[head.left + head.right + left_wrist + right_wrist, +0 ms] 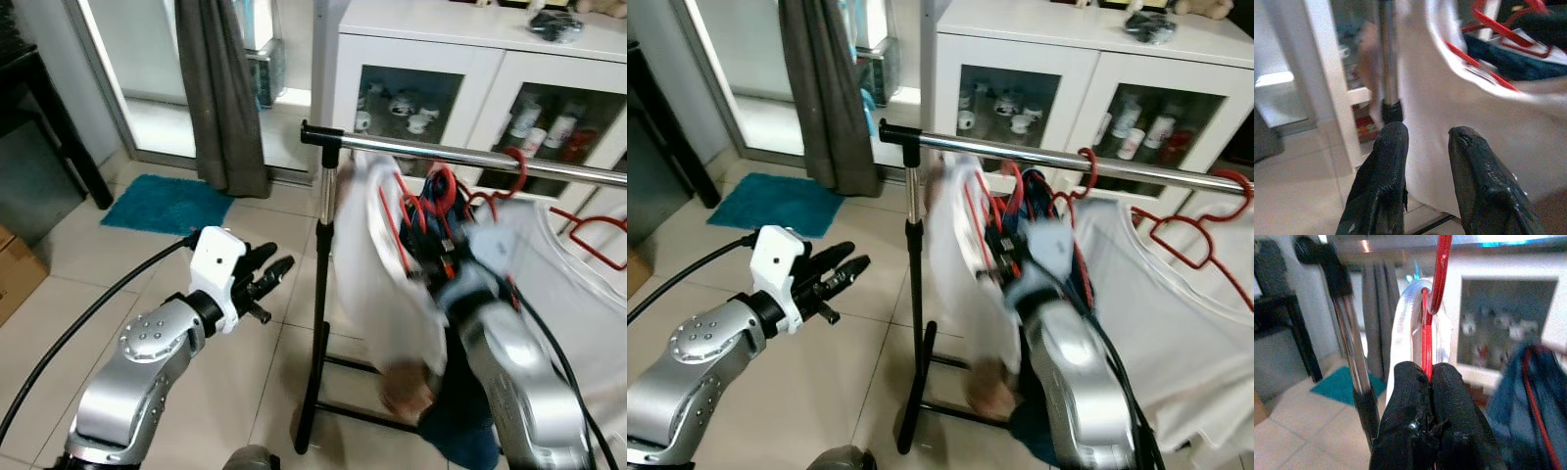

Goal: Hang hanger

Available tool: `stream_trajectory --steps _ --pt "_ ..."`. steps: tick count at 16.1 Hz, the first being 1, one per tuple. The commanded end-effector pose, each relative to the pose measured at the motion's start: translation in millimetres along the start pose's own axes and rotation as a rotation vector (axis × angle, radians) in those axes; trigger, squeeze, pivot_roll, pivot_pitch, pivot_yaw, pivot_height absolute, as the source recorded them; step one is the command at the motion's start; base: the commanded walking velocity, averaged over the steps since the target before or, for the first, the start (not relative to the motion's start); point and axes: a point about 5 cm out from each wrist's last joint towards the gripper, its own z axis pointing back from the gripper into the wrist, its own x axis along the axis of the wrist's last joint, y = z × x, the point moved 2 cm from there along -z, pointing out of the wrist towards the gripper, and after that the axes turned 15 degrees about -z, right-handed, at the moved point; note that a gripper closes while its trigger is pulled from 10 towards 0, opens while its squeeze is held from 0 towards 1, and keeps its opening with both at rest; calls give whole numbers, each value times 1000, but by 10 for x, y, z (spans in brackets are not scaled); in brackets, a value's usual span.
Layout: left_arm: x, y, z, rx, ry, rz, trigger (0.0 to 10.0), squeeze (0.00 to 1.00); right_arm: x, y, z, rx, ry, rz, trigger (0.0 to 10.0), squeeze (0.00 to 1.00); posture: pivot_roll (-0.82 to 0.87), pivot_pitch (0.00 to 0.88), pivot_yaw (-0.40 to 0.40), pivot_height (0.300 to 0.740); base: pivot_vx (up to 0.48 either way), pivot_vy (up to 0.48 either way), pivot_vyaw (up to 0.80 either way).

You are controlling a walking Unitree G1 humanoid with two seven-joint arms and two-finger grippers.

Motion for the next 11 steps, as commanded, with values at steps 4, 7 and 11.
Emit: stream_trajectory --steps 4,7,11 --pt "137 -78 -10 -138 -31 -75 10000 0 78 25 -355 -25 34 26 10000 0 137 36 2 740 0 0 0" --pt "194 -98 -11 -175 -42 -91 10000 0 52 7 -507 -61 88 0 10000 0 142 33 -1 740 0 0 0" --pt "214 -129 -1 -218 -41 -106 10000 0 4 -12 -660 -121 139 -18 10000 0 144 33 3 740 0 0 0"
